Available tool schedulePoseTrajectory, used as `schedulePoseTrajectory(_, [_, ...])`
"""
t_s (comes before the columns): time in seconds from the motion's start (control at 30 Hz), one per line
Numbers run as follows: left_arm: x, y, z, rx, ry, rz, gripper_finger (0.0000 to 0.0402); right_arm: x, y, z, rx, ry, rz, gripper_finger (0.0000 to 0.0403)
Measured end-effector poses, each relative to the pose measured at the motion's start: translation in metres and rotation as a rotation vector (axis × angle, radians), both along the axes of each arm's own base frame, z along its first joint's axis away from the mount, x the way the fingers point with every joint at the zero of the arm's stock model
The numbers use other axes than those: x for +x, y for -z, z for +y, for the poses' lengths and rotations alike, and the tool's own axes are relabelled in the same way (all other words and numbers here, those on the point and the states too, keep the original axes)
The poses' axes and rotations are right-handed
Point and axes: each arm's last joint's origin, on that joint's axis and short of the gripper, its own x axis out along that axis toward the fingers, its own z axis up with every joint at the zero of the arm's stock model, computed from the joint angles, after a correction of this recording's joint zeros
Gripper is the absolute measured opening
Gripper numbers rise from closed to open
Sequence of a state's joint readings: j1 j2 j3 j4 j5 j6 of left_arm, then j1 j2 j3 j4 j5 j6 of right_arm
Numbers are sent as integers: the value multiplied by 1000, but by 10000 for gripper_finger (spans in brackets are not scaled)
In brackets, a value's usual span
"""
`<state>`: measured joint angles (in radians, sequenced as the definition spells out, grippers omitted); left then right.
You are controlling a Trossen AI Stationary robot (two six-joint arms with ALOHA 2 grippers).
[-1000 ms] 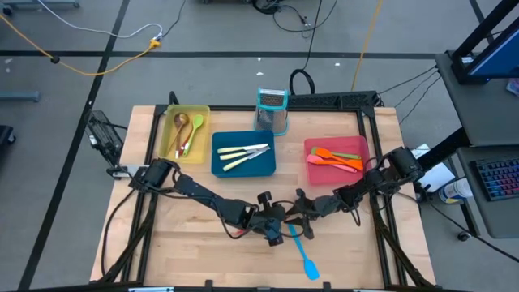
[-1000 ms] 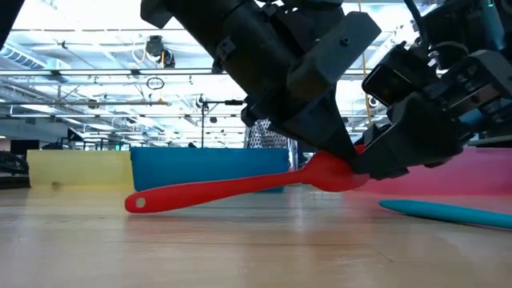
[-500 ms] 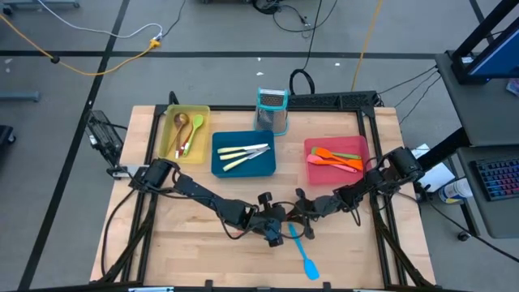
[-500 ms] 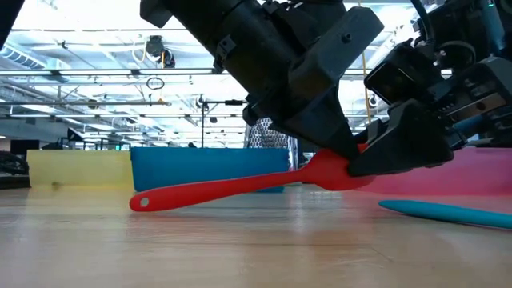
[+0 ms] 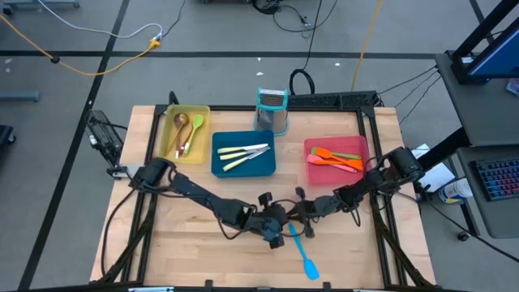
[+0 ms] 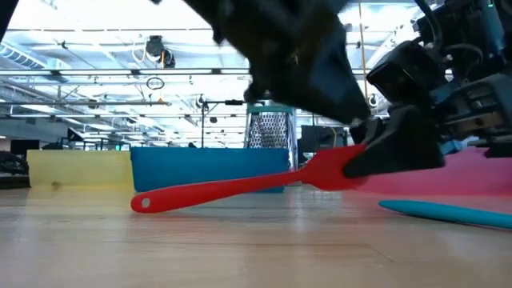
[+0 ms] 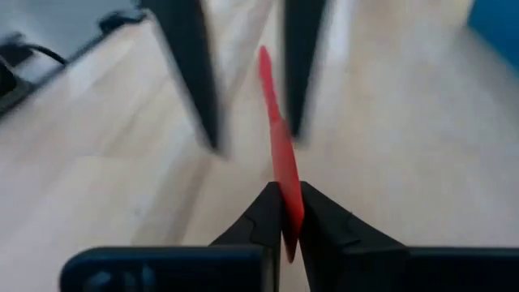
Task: Pick & Place Kitchen Items
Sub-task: Put the red spatula into the red bin
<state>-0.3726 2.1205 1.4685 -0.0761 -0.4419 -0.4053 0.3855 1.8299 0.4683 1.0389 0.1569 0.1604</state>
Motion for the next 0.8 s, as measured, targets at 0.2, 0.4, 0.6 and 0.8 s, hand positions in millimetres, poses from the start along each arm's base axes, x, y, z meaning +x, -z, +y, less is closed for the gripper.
schedulePoseTrajectory(0.2, [-14,-39,-4,-12,16,-36,101,-2,-16,-6,-187,109,-77,17])
schedulePoseTrajectory(0.4, [-25,-66,-3,-20,15,-64,101,-19,-37,-11,-327,298,-53,17])
schedulePoseTrajectory(0.6, [-29,-66,-1,-34,-26,-38,102,-49,-62,-2,-407,451,-85,17])
schedulePoseTrajectory(0.8, [-32,-62,3,-25,-94,-10,102,-79,-75,16,-474,584,-146,17])
